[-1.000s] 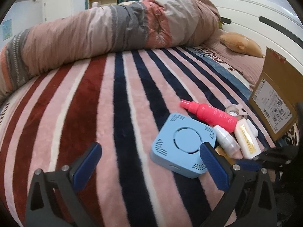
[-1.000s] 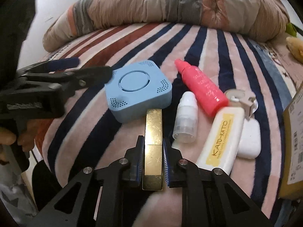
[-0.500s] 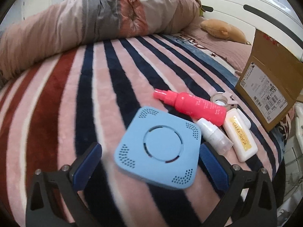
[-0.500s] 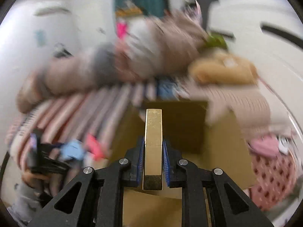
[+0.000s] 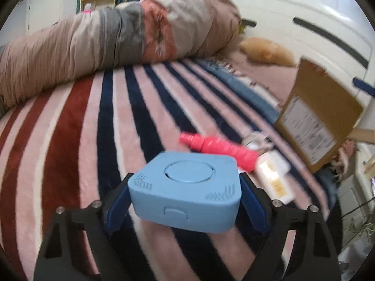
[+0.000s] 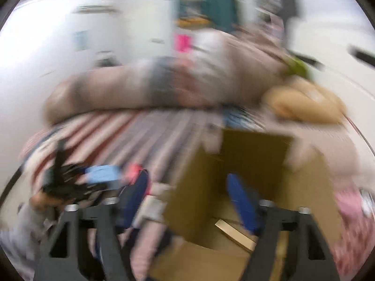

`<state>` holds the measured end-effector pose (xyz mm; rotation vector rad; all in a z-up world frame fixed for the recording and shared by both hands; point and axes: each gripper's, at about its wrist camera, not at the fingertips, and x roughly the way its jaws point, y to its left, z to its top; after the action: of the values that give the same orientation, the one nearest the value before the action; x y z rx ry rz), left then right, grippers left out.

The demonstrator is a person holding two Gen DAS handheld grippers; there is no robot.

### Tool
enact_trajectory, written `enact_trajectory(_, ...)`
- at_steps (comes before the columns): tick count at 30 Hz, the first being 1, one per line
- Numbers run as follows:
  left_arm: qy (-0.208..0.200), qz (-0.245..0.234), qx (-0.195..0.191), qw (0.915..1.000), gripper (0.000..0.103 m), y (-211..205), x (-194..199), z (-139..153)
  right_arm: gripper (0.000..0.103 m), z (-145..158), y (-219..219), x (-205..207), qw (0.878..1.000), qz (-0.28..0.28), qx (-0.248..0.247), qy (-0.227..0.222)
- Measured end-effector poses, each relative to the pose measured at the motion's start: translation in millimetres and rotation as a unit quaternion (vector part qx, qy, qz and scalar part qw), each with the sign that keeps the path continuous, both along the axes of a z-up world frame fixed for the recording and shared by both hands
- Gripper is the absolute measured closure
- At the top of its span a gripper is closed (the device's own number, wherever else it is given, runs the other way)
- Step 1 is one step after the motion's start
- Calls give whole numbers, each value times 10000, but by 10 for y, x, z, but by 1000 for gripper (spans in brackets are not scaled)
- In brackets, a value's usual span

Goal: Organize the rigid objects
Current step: 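Drop the gold bar in the box with right tool while left grasps blue case, then carry the light-blue case over the box with the left tool and release it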

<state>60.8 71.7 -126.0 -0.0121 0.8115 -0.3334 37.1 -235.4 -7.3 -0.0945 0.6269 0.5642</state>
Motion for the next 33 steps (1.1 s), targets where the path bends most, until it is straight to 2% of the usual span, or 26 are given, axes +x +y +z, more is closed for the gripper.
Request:
enact_trajectory(2, -29, -42, -53, 10000, 19, 14, -52, 130, 6, -22, 322, -110, 9968, 804, 31, 18)
enact_trajectory(4, -29, -126, -205, 9997, 19, 36, -108, 210, 6, -127, 702, -201, 9877, 1540, 178, 192)
enact_trajectory(8, 73, -81, -564, 9983, 19, 135, -159, 209, 6, -635, 1356, -209, 9712, 2189, 31, 938)
enact_trajectory(12, 249, -102, -829, 9962, 19, 199, -162, 173, 7, -1158, 1612, 11, 9668, 2037, 105, 1537)
enact_trajectory(15, 356, -183, -1008, 9941, 19, 205, -165, 158, 7, -1251, 1685, 103, 9700, 1934, 390, 1419)
enact_trajectory(19, 439, -301, -1189, 9915, 19, 202, -178, 158, 10, -1209, 1803, 97, 9727, 1949, 483, 1160)
enact_trajectory(20, 440, -290, -1194, 9914, 20, 199, -178, 159, 21, -1209, 1831, 103, 9738, 1897, 479, 1161)
enact_trajectory(21, 449, -275, -1203, 9913, 20, 201, -175, 158, 23, -1205, 1849, 120, 9741, 1863, 518, 1172)
enact_trajectory(23, 467, -270, -1264, 9905, 20, 214, -163, 156, 24, -1194, 1875, 146, 9736, 1842, 549, 1231)
enact_trajectory(26, 436, -310, -1373, 9891, 20, 215, -164, 204, 24, -1127, 1870, 94, 9779, 1762, 493, 1007)
enact_trajectory(30, 211, -481, -1364, 9893, 20, 114, -225, 470, 24, -942, 1839, 94, 9816, 1719, 445, 696)
enact_trajectory(33, -7, -715, -1285, 9891, 20, -66, -247, 801, 24, -660, 1694, 3, 9846, 1648, 459, 365)
